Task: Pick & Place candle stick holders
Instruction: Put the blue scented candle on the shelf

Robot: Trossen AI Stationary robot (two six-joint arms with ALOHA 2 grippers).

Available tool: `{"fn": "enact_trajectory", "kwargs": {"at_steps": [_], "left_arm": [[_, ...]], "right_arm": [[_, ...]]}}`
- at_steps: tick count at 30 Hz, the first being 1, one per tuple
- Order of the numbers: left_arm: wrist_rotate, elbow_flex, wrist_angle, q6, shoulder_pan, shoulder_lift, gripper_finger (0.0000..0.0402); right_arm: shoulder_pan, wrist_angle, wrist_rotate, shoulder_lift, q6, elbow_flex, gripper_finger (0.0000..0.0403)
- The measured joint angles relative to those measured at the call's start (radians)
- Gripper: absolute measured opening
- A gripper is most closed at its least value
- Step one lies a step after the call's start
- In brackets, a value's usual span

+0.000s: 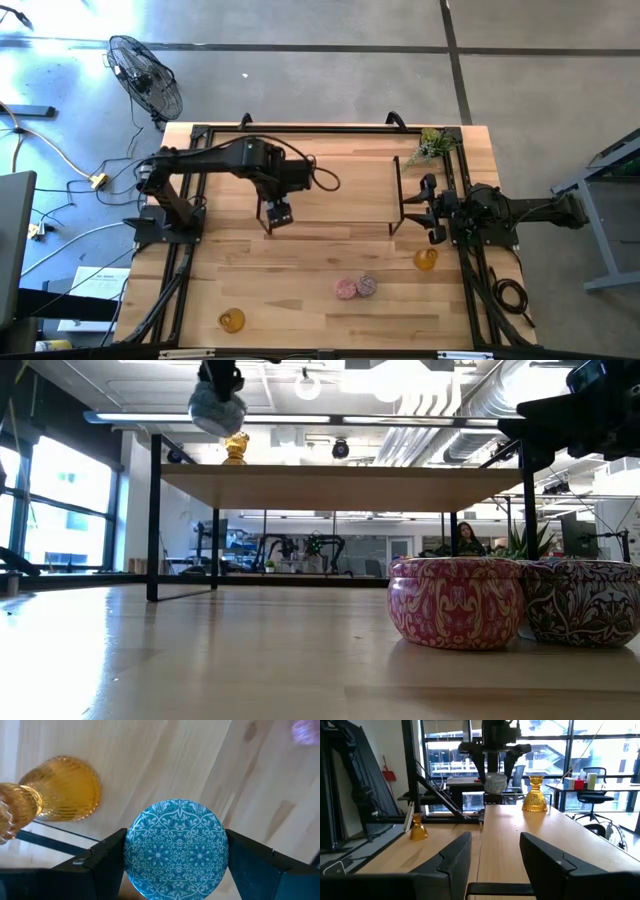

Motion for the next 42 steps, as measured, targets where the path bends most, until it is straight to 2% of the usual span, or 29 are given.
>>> {"fn": "enact_trajectory", "kwargs": {"at_steps": [18, 37, 42], "left_arm": [[-0.019, -0.151, 0.155, 0.061, -0.009, 0.003, 0.0284], [-0.052, -0.169, 0.164, 0.061, -0.009, 0.003, 0.0284], [-0.054, -0.169, 0.164, 0.061, -0.009, 0.003, 0.0314]], "right_arm": [[0.000, 0.000, 0.007, 0.000, -0.003, 0.000, 0.0165], [0.000, 0.000, 0.006, 0.000, -0.003, 0.000, 0.0165], [0.000, 0.000, 0.006, 0.000, -0.003, 0.000, 0.0165]]}}
